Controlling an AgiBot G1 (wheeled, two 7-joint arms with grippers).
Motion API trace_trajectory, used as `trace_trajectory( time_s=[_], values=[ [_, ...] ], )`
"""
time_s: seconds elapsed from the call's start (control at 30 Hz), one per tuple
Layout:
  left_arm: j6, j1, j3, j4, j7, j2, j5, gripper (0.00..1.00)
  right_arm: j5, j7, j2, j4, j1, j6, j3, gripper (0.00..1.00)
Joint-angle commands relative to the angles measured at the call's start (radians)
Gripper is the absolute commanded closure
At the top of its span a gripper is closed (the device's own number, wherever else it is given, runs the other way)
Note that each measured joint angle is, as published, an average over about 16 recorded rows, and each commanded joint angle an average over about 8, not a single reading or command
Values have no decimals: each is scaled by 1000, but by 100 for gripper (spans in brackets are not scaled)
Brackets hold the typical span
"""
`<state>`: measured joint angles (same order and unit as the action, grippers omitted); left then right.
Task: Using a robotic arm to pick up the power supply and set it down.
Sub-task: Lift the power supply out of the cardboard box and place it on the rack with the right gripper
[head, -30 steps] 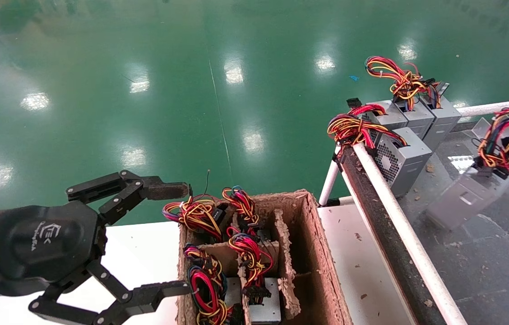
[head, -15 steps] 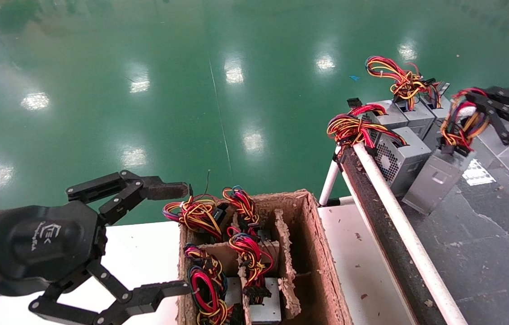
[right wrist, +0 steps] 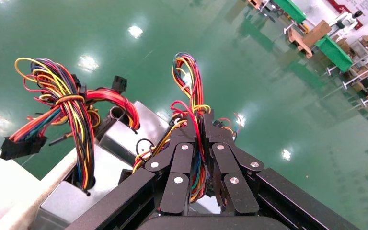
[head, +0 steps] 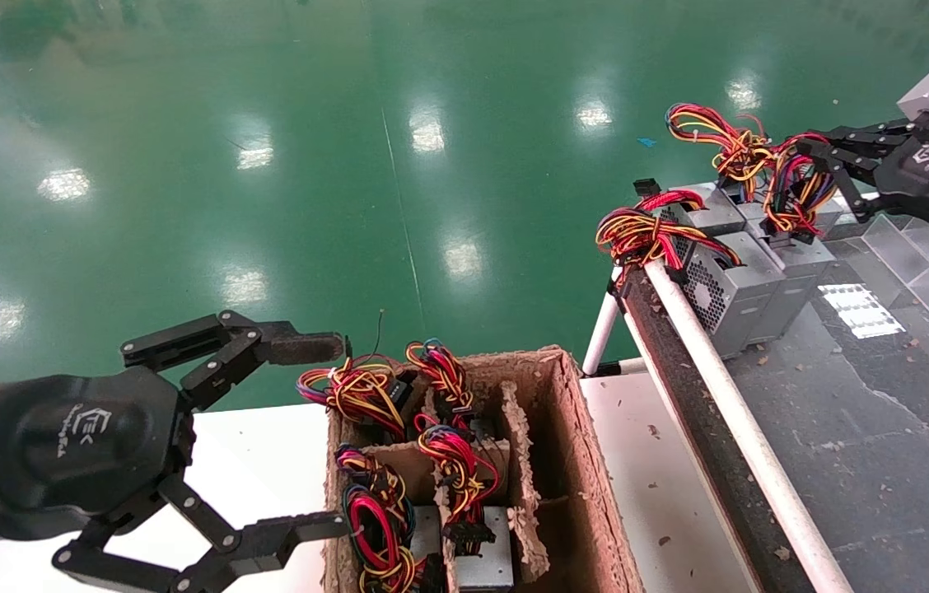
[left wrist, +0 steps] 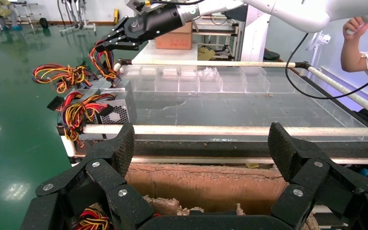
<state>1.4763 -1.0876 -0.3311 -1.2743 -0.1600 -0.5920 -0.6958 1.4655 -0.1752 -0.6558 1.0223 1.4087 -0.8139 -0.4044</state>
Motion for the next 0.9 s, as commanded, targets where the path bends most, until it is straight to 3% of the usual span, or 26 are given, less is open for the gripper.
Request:
trace_trajectory(
  time_s=[0.03, 0.1, 0.5, 0.9],
  values=[
    [0, 0, 0, 0, 0, 0, 0, 0, 6, 2, -12, -15, 15, -4, -5, 18],
    [0, 0, 0, 0, 0, 0, 0, 0, 6, 3, -16, -24, 21, -9, -6, 0],
    [0, 0, 0, 0, 0, 0, 0, 0, -6, 0, -14, -51, 38, -51, -11, 0],
    [0, 0, -1, 0, 0, 0, 0, 0, -102, 9, 10, -68, 35, -102, 33, 0]
  ],
)
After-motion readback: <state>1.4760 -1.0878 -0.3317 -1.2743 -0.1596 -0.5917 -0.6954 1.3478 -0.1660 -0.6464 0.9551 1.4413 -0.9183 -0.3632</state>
